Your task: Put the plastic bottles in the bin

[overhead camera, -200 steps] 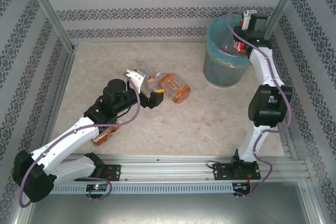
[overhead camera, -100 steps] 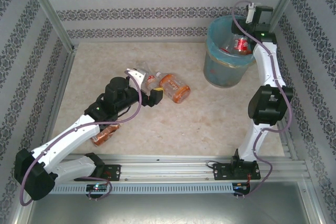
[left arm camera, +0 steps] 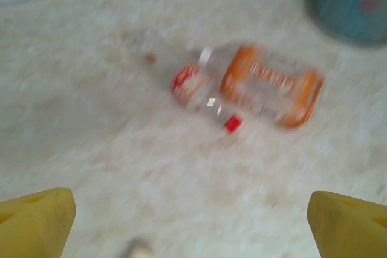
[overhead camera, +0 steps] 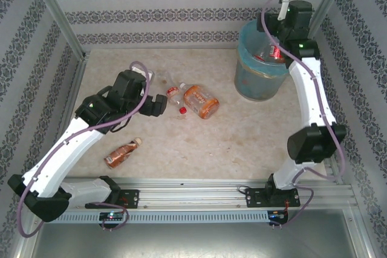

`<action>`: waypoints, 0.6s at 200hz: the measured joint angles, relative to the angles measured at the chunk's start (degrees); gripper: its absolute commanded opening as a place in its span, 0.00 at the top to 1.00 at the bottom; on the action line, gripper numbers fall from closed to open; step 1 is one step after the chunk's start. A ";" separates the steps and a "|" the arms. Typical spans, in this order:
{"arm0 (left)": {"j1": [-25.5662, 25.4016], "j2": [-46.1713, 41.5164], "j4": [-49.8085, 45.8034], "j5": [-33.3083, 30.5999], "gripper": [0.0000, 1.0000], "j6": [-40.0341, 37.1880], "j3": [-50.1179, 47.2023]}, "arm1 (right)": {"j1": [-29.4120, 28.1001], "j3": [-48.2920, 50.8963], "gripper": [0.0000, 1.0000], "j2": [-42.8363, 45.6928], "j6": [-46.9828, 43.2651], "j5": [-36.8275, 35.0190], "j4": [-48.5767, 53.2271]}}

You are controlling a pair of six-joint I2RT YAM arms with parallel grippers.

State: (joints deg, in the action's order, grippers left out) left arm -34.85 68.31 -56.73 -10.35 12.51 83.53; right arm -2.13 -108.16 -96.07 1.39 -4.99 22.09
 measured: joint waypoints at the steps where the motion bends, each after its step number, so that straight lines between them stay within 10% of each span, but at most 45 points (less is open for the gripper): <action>1: 0.02 0.15 -0.39 -0.02 0.01 -0.20 0.24 | -0.13 0.17 0.03 0.20 0.00 -0.02 -0.02; 46: 0.52 9.53 -20.17 1.14 0.01 -13.86 8.33 | -9.51 12.61 0.05 13.07 -0.15 -0.33 -2.95; 120: 6.88 21.99 -24.30 4.68 0.20 -24.35 -10.14 | -22.40 30.86 0.07 31.52 -2.67 -0.35 -8.96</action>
State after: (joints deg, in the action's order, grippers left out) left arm -27.97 90.30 -81.03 -5.67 -11.84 73.38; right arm -24.53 -77.30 -64.55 -1.28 -5.34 13.13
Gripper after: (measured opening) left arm 0.840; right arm 0.934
